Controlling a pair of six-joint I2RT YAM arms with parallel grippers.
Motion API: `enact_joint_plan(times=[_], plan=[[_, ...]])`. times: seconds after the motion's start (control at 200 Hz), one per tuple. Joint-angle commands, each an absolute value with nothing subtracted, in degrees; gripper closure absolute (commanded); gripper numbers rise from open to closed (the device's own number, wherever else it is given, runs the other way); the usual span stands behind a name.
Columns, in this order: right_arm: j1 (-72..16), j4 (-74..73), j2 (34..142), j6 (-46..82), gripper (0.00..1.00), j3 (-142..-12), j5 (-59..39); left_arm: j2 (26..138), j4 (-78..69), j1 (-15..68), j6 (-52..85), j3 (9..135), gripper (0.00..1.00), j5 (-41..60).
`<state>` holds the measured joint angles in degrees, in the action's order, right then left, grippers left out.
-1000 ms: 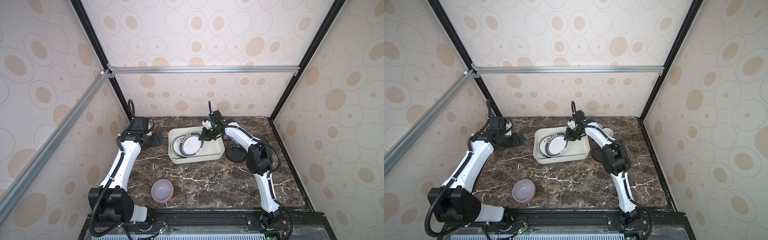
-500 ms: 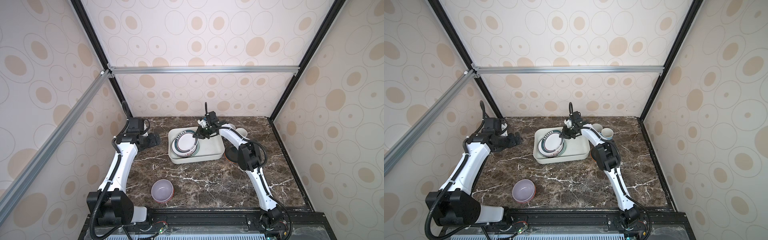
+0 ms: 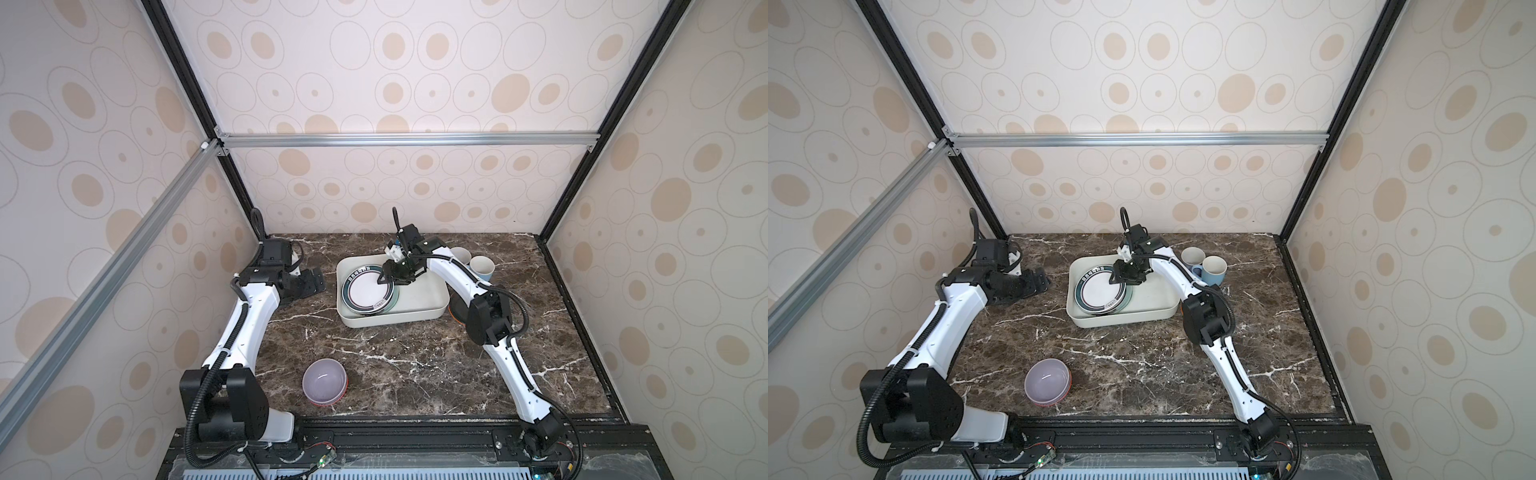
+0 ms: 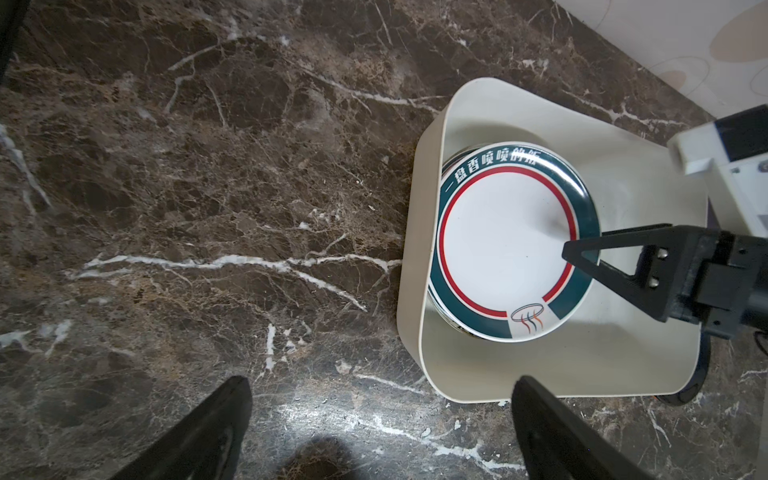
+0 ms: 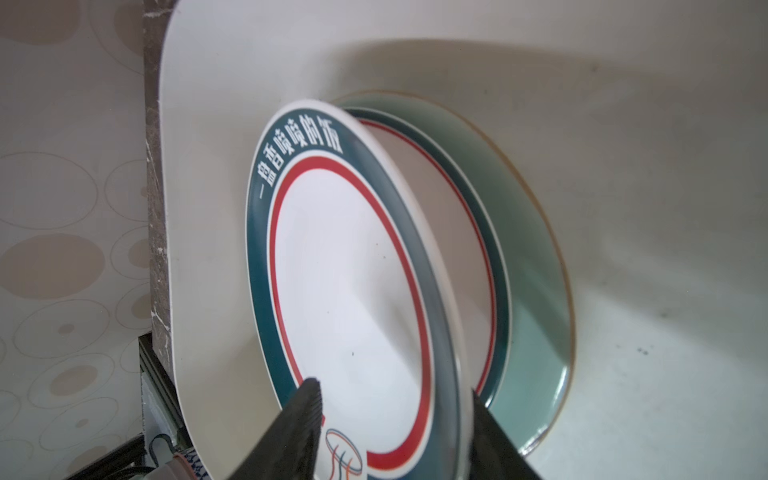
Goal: Place the mixed dishes into the plastic bin
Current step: 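Lower the green-rimmed plate onto the stack and open the right gripper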
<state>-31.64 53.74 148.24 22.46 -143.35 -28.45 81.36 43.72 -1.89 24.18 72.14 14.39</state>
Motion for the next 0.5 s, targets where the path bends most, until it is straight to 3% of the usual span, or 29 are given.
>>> enact_joint_plan(times=[0.0,0.495], plan=[[-31.6,59.5,148.1,18.9,0.46,-143.8,-26.3,81.4,42.4,-2.2,24.2,71.7,0.02,16.0],[-31.8,64.1,145.0,14.2,0.44,-140.2,-21.0,78.0,39.8,-2.2,25.4,66.5,0.03,17.1]])
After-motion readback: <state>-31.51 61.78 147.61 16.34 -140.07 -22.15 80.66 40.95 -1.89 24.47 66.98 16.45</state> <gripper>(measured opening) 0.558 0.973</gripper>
